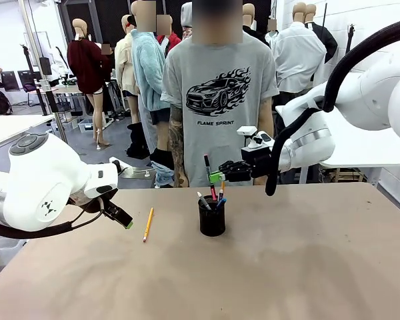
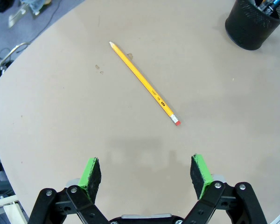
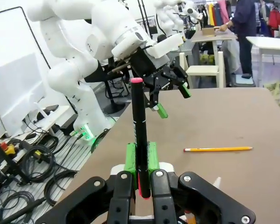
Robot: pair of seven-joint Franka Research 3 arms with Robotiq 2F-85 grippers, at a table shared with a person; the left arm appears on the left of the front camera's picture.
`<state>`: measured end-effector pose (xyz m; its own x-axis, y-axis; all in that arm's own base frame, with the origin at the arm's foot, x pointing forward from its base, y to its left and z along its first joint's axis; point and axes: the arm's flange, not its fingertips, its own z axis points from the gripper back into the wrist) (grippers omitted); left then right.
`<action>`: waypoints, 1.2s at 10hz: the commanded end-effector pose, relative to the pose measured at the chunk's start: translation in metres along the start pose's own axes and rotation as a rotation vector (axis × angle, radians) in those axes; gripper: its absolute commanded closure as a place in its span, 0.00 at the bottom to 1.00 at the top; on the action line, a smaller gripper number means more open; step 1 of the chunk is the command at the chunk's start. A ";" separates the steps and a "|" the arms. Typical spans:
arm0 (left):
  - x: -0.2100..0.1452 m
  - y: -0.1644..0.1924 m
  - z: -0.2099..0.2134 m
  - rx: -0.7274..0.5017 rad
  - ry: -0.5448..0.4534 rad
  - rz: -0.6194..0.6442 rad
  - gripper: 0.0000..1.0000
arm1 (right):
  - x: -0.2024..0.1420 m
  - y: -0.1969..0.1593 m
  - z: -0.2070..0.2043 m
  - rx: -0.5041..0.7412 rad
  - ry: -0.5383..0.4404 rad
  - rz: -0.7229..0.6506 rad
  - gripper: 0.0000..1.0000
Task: Place the pens into the pen holder.
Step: Pick up a writing instrument from the table and place it into the Pen holder.
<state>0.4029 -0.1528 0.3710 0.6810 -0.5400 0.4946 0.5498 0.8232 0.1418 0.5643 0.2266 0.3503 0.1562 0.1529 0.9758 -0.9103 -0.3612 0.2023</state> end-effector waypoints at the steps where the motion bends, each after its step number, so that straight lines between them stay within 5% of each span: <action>1: -0.001 0.002 0.001 0.000 -0.001 0.005 0.00 | -0.010 0.004 -0.013 -0.083 0.026 0.020 1.00; 6: -0.001 0.002 0.001 0.000 -0.001 0.005 0.00 | -0.011 0.018 -0.018 -0.232 0.138 0.088 1.00; 12: -0.001 0.002 0.001 0.000 -0.001 0.005 0.00 | 0.017 0.035 -0.003 -0.242 0.088 0.173 1.00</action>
<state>0.4029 -0.1528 0.3710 0.6810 -0.5400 0.4947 0.5498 0.8232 0.1418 0.5436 0.2157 0.3726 -0.0060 0.2309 0.9730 -0.9858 -0.1646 0.0330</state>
